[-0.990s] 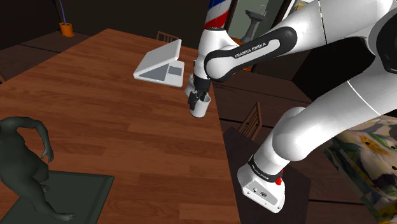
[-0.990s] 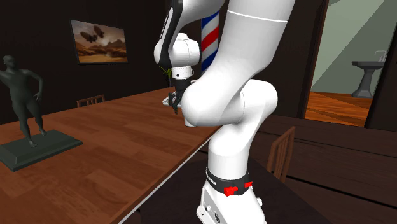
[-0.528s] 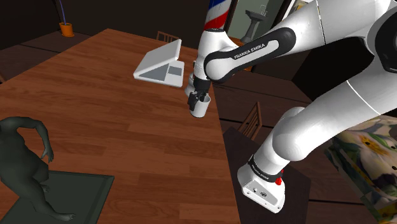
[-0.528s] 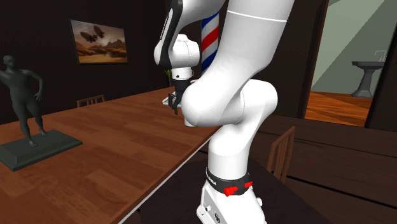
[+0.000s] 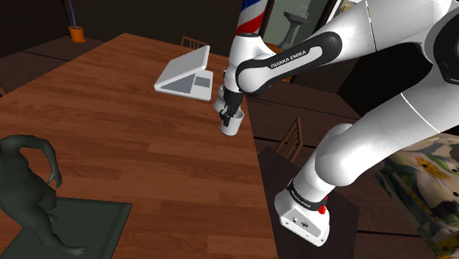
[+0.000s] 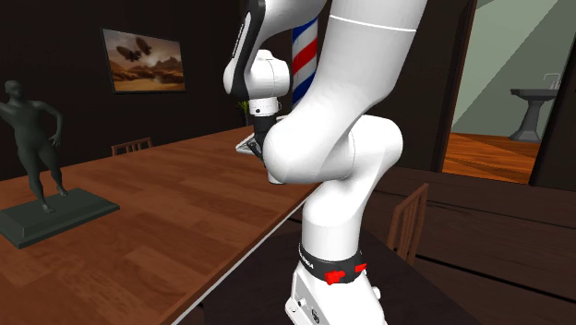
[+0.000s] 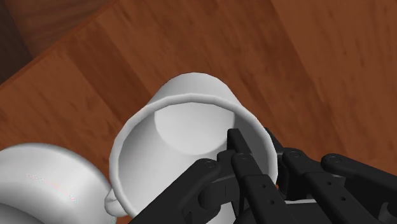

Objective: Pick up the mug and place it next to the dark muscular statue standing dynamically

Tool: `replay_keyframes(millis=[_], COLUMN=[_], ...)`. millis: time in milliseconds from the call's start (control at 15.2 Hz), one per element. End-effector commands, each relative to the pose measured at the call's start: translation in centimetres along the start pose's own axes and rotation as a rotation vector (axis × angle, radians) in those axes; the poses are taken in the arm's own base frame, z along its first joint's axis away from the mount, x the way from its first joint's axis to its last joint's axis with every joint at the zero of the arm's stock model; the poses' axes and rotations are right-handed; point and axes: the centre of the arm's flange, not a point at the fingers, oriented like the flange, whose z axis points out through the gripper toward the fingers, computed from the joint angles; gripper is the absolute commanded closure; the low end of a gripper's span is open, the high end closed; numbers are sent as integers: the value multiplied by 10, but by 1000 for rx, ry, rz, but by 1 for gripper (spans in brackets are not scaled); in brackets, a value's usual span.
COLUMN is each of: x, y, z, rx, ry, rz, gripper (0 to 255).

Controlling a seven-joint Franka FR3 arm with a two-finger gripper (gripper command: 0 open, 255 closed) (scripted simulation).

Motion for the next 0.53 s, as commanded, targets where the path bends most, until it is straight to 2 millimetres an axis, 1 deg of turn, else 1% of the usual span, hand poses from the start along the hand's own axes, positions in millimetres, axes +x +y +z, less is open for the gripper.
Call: replay_keyframes(millis=[0,66,462], x=[0,0,0], y=[0,0,2], z=[0,0,-32], rx=[0,0,0], ry=[0,0,0], rz=[0,0,0], gripper=[255,255,255])
